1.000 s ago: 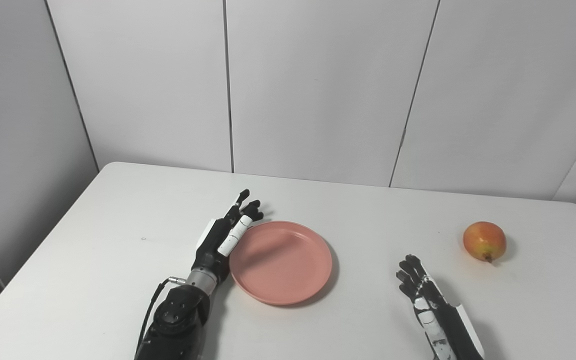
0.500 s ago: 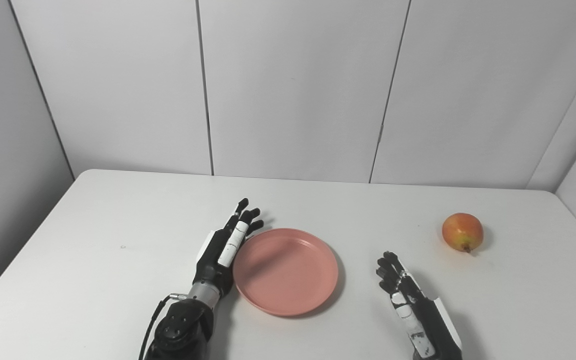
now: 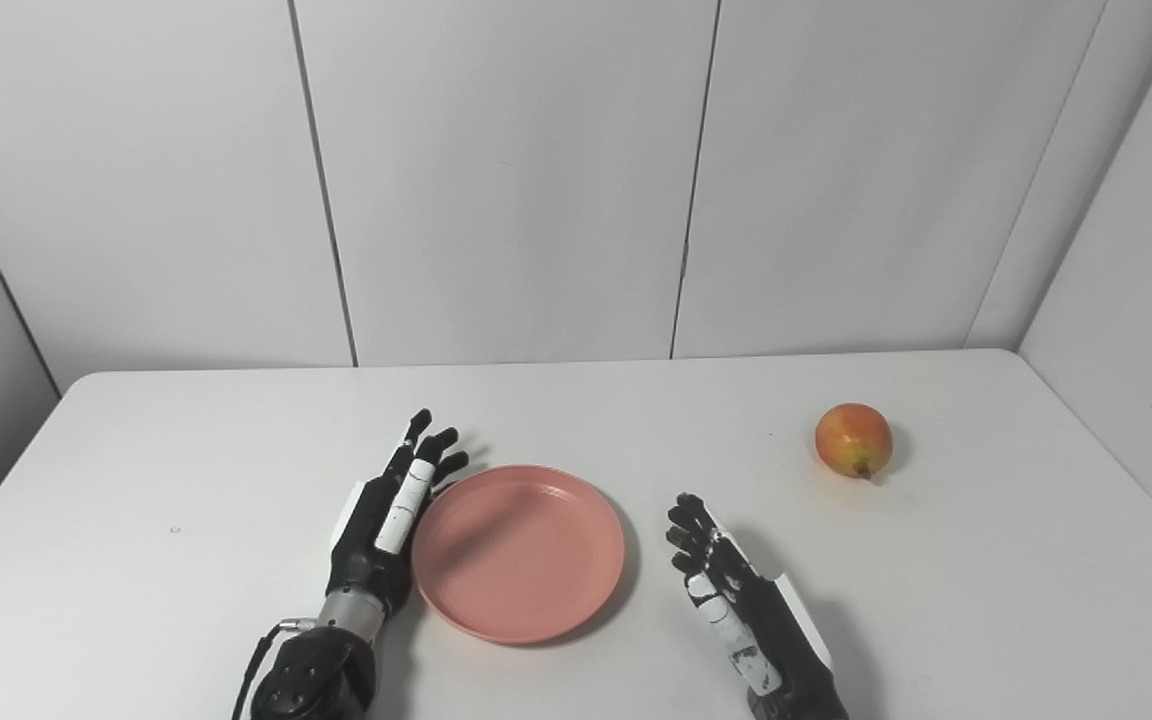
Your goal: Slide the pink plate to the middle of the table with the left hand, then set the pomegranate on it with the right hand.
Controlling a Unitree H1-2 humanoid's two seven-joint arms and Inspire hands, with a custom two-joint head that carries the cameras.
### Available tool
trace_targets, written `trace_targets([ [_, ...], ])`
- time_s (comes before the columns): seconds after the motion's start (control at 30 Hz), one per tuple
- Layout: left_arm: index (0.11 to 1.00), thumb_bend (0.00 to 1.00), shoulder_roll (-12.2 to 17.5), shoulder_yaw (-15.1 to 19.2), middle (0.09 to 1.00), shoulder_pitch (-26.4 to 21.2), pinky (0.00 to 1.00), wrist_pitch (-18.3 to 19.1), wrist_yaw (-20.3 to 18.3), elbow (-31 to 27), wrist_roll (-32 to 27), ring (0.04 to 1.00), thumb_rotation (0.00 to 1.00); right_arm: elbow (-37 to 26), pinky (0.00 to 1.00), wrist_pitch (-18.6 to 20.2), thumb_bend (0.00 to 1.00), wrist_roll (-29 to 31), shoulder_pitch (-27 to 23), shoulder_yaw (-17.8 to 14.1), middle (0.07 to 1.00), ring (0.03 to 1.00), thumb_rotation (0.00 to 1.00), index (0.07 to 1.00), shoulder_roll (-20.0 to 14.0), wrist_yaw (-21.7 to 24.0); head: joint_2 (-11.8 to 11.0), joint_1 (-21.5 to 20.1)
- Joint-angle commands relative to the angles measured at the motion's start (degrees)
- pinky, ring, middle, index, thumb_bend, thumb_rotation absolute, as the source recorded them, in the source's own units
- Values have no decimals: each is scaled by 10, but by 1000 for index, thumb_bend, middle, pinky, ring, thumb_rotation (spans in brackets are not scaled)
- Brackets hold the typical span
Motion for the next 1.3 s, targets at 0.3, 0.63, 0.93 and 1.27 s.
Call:
trace_targets([
  [0.3,969,861,-9,-2,921,11,852,21,5,-23,-2,890,771,6,925,-6,811,-2,1,9,951,929,854,950,14,-8,3,-25],
  [0.63,963,882,-19,0,913,21,850,16,10,-19,-3,869,763,-6,905,-24,786,-21,16,-5,940,916,839,930,2,-24,0,-15],
  [0.93,968,867,-13,4,914,15,868,3,10,-8,0,890,781,-97,823,3,686,-190,19,-11,908,846,835,850,9,-104,-7,-12],
  [1.27,967,902,-12,10,898,12,844,6,8,-8,-6,878,763,-150,729,79,794,-293,-57,-4,814,788,858,797,-31,-57,-12,-20],
])
